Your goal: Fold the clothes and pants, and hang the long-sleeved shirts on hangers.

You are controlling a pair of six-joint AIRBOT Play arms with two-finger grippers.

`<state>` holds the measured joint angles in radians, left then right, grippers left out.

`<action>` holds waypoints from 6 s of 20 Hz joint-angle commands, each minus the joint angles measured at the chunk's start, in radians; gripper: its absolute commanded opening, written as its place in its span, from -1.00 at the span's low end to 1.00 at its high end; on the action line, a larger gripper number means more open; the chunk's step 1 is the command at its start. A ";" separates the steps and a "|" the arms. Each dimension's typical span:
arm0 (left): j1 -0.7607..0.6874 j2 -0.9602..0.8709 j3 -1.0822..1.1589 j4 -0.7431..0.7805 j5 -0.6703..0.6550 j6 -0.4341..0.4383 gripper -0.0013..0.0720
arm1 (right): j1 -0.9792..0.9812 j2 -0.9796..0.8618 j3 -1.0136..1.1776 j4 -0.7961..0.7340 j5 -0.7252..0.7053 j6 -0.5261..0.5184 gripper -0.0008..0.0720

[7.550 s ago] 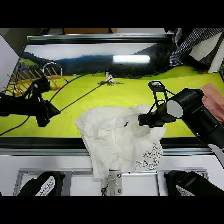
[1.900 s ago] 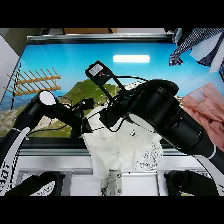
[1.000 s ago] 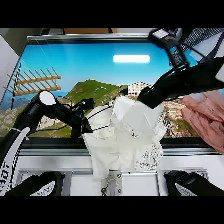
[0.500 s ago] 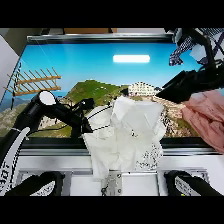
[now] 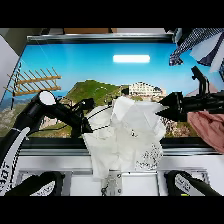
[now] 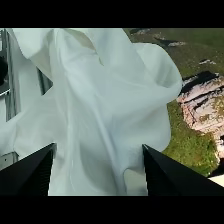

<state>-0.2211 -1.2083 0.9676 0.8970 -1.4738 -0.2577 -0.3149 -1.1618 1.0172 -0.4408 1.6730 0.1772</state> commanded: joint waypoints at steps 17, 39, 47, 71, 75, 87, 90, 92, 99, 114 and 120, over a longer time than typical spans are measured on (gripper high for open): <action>0.000 0.001 0.001 0.001 0.000 -0.001 -0.93 | 0.167 -0.088 -0.042 0.104 -0.042 -0.073 0.65; 0.000 0.001 0.001 0.001 0.001 -0.001 -0.92 | 0.167 -0.088 -0.042 0.191 -0.054 -0.074 0.59; 0.000 0.001 0.001 0.001 0.001 -0.001 -0.92 | 0.167 -0.088 -0.042 0.192 -0.054 -0.076 -0.94; 0.190 0.186 0.000 0.000 0.000 -0.416 0.10 | 0.167 -0.088 -0.042 0.192 -0.071 -0.072 -0.95; 0.106 0.129 0.001 0.001 0.013 -0.416 0.10 | 0.167 -0.087 -0.042 0.192 -0.068 -0.065 -0.96; 0.061 0.019 0.001 0.002 0.031 -0.431 0.04 | 0.167 -0.087 -0.042 0.191 -0.069 -0.012 -0.96; 0.061 0.019 0.001 0.002 0.026 -0.429 -0.92 | 0.167 -0.087 -0.042 0.191 -0.069 -0.012 -0.96; 0.061 0.019 0.001 0.002 0.027 -0.429 -0.93 | 0.167 -0.087 -0.042 0.190 -0.069 -0.012 -0.96; 0.061 0.019 0.001 0.003 0.029 -0.428 -0.93 | 0.167 -0.087 -0.042 0.191 -0.069 -0.012 -0.90; 0.060 0.019 0.024 0.108 0.014 -0.409 -0.93 | 0.124 -0.088 -0.040 0.190 -0.101 0.085 0.12; 0.060 0.019 0.050 0.107 0.006 -0.349 -0.93 | 0.126 -0.089 -0.040 0.187 -0.106 0.081 0.12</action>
<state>-0.1608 -1.1892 1.0130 0.9989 -1.4605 -0.6445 -0.1905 -1.2499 0.9760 -0.2531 1.5700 0.2558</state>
